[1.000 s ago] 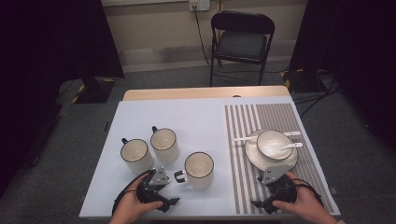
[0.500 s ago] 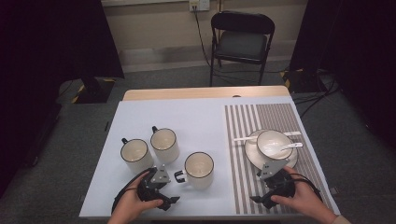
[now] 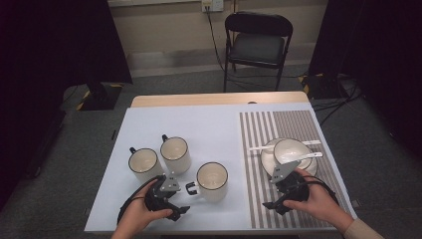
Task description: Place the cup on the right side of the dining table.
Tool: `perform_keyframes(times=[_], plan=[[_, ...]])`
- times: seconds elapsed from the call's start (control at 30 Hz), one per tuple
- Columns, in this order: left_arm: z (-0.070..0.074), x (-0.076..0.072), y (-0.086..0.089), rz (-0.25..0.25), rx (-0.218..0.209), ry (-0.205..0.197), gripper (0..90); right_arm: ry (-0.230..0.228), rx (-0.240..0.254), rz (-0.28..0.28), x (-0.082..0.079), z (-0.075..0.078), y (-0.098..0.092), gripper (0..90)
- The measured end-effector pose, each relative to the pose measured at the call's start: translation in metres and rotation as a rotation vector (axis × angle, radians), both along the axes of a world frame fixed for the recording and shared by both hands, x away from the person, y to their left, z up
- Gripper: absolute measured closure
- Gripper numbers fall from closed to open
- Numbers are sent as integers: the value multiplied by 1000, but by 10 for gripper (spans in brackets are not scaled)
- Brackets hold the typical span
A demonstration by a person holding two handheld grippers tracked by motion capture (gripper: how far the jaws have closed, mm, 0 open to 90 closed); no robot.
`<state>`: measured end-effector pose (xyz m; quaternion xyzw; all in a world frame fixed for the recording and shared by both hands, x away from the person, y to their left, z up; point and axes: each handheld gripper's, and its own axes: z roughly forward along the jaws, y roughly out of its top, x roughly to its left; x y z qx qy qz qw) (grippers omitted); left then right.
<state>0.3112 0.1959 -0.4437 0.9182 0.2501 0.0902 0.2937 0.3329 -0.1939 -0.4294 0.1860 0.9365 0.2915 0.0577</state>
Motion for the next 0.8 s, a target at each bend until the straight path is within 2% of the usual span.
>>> perform_keyframes(times=[0.5,0.6,0.8], plan=[[5,6,-6,-4,4,-11,166,0,-21,37,14,16,15,135],[6,7,-6,-11,11,-15,167,7,-9,34,17,18,17,135],[7,9,-8,-14,8,-15,166,-3,-26,38,24,22,20,135]])
